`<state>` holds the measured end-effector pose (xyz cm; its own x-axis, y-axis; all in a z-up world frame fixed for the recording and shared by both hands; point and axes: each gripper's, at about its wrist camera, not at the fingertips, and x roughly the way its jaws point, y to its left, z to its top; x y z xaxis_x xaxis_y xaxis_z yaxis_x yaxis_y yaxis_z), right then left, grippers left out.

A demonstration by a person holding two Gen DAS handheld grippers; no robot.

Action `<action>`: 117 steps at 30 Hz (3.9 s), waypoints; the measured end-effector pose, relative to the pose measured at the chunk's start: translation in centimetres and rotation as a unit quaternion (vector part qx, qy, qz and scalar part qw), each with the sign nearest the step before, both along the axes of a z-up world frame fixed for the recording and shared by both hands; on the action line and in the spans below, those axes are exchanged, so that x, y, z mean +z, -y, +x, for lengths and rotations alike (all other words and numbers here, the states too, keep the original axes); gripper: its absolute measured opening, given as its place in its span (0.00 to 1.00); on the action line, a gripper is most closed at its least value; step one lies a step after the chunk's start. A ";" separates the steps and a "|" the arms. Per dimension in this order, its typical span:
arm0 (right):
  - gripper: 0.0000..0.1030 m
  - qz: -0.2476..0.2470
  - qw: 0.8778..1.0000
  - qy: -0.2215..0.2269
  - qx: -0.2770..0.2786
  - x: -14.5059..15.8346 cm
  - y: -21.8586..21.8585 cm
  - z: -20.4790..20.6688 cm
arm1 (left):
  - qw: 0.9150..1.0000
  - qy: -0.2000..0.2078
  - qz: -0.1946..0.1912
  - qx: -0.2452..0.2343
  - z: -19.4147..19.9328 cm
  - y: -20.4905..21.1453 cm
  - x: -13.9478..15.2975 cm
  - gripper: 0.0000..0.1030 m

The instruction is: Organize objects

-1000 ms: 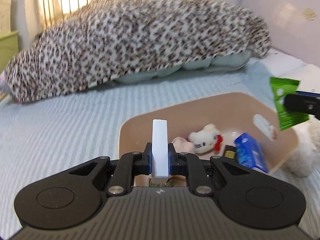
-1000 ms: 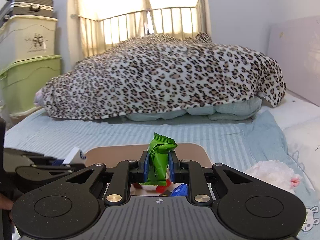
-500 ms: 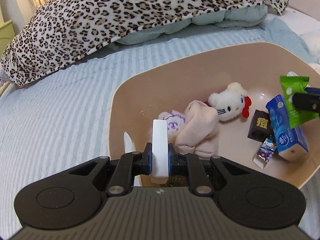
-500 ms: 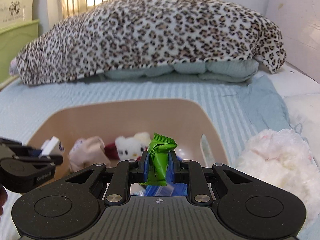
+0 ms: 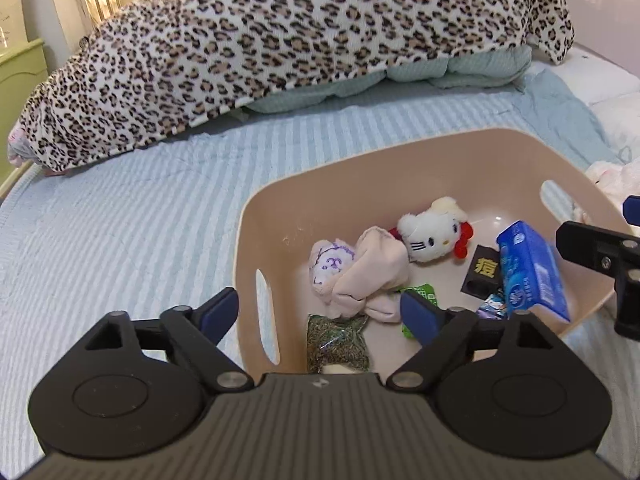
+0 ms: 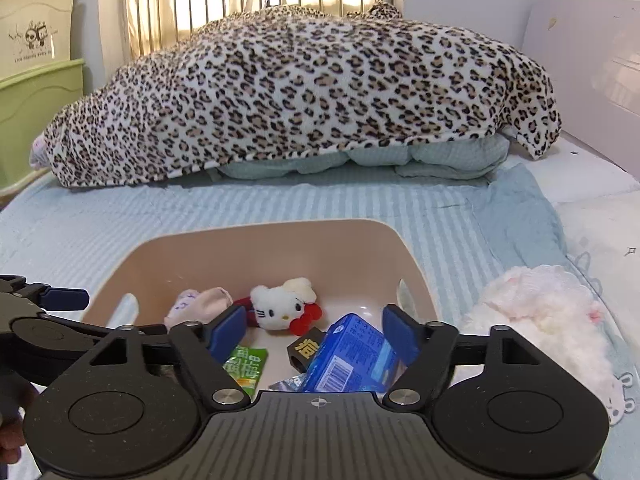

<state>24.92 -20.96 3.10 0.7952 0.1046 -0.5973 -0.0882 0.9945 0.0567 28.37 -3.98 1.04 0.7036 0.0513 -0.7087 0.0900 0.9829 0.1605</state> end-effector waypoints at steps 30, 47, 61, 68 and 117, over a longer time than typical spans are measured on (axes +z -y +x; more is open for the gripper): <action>0.84 -0.002 0.999 0.043 -0.005 3.9 -0.4 -14.2 | 0.997 0.067 -0.025 0.009 -15.2 -1.6 5.4 0.86; 0.84 -0.026 0.997 0.076 0.018 4.8 -1.4 -22.8 | 0.994 0.086 -0.070 0.024 -23.2 -4.0 6.3 0.86; 0.84 -0.029 0.995 0.091 0.021 5.6 -1.1 -29.1 | 0.992 0.099 -0.078 0.018 -29.7 -5.0 7.2 0.86; 0.84 -0.021 0.995 0.095 0.029 6.3 -0.9 -32.0 | 0.991 0.097 -0.089 0.001 -33.2 -5.1 7.3 0.86; 0.84 -0.021 0.996 0.078 0.049 6.6 -0.9 -38.3 | 0.989 0.118 -0.080 -0.034 -41.0 -4.6 8.4 0.86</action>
